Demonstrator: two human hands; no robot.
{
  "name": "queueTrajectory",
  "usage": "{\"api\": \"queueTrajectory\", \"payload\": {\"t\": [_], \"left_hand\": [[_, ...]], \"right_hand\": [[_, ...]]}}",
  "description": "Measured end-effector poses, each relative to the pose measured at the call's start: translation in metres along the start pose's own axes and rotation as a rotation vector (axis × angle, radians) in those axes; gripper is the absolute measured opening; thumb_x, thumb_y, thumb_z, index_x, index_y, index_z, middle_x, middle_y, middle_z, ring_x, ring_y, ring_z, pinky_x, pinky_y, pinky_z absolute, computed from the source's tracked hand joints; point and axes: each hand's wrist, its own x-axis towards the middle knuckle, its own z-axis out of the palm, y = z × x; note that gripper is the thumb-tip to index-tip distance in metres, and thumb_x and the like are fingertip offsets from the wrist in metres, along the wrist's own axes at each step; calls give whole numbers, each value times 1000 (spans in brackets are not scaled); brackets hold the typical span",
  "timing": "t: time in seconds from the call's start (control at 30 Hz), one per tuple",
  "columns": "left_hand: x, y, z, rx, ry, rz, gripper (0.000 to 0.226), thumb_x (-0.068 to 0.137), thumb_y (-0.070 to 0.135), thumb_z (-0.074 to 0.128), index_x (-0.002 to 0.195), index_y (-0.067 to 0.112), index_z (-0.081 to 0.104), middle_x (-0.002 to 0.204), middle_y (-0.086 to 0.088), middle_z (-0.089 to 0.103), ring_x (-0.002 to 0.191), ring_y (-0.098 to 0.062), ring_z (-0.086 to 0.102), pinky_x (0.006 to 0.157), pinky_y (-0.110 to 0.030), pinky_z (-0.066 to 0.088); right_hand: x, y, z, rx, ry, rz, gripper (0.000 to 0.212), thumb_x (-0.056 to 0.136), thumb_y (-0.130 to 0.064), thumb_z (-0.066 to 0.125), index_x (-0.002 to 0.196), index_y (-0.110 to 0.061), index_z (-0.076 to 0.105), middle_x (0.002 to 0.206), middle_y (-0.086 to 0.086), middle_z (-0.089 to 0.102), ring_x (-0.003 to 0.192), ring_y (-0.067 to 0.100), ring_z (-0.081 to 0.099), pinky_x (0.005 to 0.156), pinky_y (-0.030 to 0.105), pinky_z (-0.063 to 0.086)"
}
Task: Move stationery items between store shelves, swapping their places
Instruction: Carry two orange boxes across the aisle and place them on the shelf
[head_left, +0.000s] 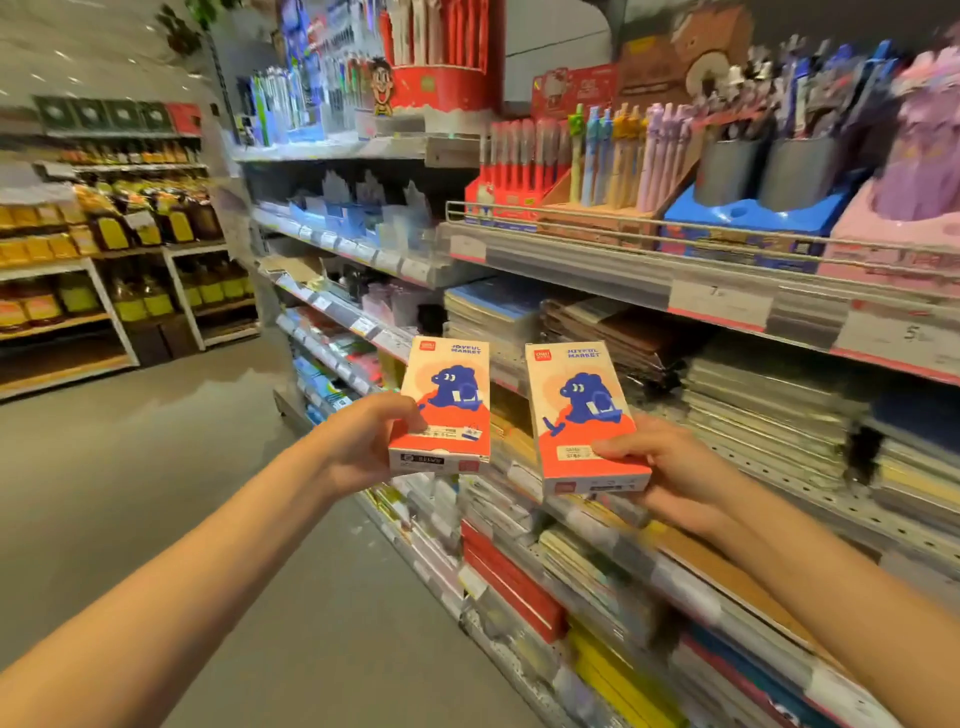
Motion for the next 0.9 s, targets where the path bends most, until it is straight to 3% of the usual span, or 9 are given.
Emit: {"api": "queueTrajectory", "payload": {"t": [0.07,0.13,0.3,0.4,0.57,0.7,0.8,0.9], "left_hand": [[-2,12,-36,7,33,14,28,74,-4,41,94,5,58,74,-7,75,60,-18,70,57,-24,54],[-3,26,-75,45,66,30,28,68,-1,45,93,7,57,72,-5,75,59,-16,70,60,-25,52],[-5,58,-178,4,203,51,27,84,-4,33,85,8,57,64,-4,73,52,-15,68,45,-16,51],[-2,73,-233,-1,232,60,29,83,-2,33,88,10,59,70,-3,74,57,-14,69,54,-18,52],[9,94,-317,-82,318,74,29,80,-1,36,94,9,59,78,-6,75,66,-18,69,76,-29,47],[30,109,-378,-141,369,80,29,80,0,36,98,10,57,78,-6,75,63,-16,70,61,-22,54],[53,123,-423,-164,373,88,29,80,0,36,98,10,57,79,-7,75,64,-16,71,59,-22,56],[81,141,-469,-132,385,88,24,82,-1,37,94,9,56,74,-7,75,61,-16,70,63,-25,55]], "right_hand": [[35,3,28,-5,-45,1,30,81,11,50,98,-11,59,79,6,76,68,16,71,62,26,58],[72,6,59,-3,-85,1,31,81,10,50,102,-11,58,79,5,76,67,15,71,60,25,58],[161,17,144,-64,-217,3,50,67,1,59,116,-5,57,85,5,76,68,15,70,62,27,55],[207,22,189,-50,-274,9,37,71,4,56,107,-6,60,80,4,76,64,13,71,57,22,57],[281,32,255,-48,-327,32,48,67,0,58,114,-8,59,93,7,75,73,16,72,69,26,56],[343,39,299,-42,-378,44,28,80,9,48,99,-7,62,82,5,76,66,14,71,59,22,57],[395,45,328,-30,-402,49,28,85,11,42,91,-8,61,73,3,76,60,12,70,53,19,56],[453,47,354,-32,-434,43,27,78,10,51,95,-8,62,77,4,76,62,13,71,52,19,55]]}}
